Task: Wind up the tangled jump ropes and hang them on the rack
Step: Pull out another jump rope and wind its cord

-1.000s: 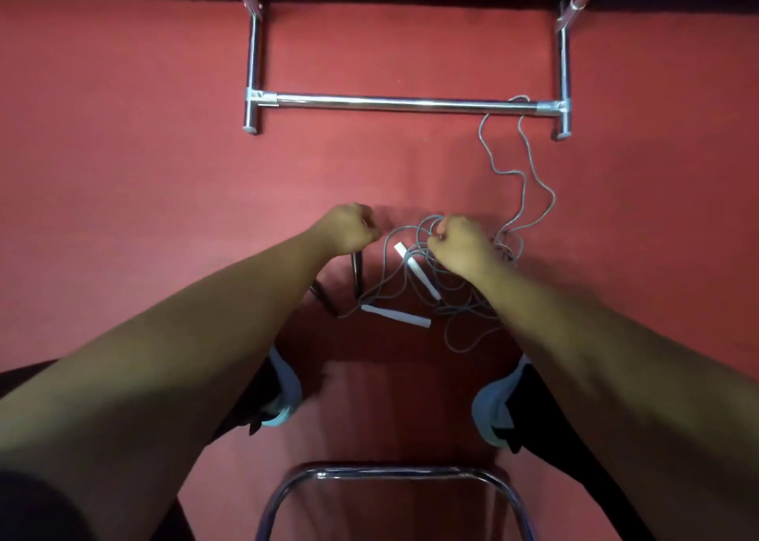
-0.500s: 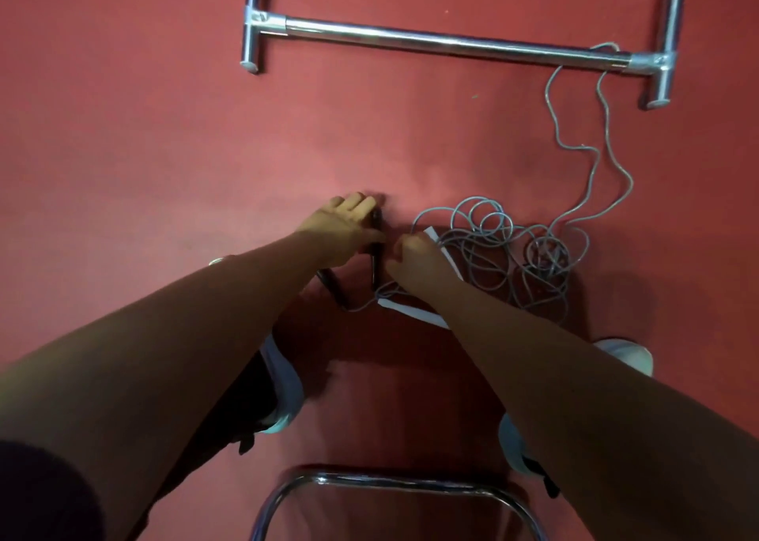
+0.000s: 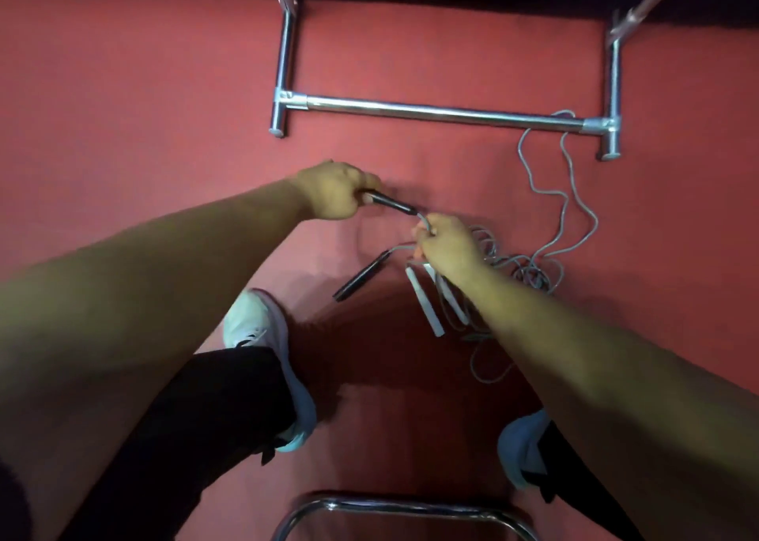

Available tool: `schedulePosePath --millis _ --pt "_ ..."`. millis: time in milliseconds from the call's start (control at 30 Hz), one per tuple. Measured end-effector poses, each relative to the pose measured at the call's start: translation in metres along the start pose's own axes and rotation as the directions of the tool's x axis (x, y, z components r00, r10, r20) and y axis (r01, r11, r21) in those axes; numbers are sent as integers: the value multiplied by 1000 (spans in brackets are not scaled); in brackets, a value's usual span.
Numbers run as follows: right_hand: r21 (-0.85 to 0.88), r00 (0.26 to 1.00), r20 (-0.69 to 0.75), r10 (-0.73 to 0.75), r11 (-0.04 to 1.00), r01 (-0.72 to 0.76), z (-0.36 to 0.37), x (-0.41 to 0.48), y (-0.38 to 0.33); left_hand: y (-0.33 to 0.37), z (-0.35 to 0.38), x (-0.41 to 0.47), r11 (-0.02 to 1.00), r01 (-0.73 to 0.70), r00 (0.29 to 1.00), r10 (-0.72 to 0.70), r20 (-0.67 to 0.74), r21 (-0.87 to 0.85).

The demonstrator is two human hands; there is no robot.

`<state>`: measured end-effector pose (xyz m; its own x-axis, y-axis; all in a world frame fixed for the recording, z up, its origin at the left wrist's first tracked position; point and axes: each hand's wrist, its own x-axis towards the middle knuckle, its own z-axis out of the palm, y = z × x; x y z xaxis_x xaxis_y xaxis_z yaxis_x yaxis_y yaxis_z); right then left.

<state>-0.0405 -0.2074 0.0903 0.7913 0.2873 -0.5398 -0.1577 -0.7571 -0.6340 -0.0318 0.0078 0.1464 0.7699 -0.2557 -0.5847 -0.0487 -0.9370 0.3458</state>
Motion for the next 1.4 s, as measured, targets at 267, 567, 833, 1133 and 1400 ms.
schedulePosePath --millis 267,567,833,1133,1400 --pt "0 1000 -2 -11 1000 11 -108 -50 -56 64 -115 -80 909 -10 963 -103 -247 -418" --pt "214 945 -296 -141 954 209 -208 -149 -82 129 -179 -179 -179 -403 894 -285 -345 -898" --pt "267 858 -410 -309 859 436 -248 -229 -160 198 -160 -208 -136 -425 894 -216 -392 -895" --pt "56 832 -136 -538 834 549 -257 -232 -181 208 -157 -204 334 -450 869 -50 -492 -828" --pt "62 831 -76 -551 829 555 -274 -208 -177 210 -180 -186 196 -421 895 -68 -440 -886"
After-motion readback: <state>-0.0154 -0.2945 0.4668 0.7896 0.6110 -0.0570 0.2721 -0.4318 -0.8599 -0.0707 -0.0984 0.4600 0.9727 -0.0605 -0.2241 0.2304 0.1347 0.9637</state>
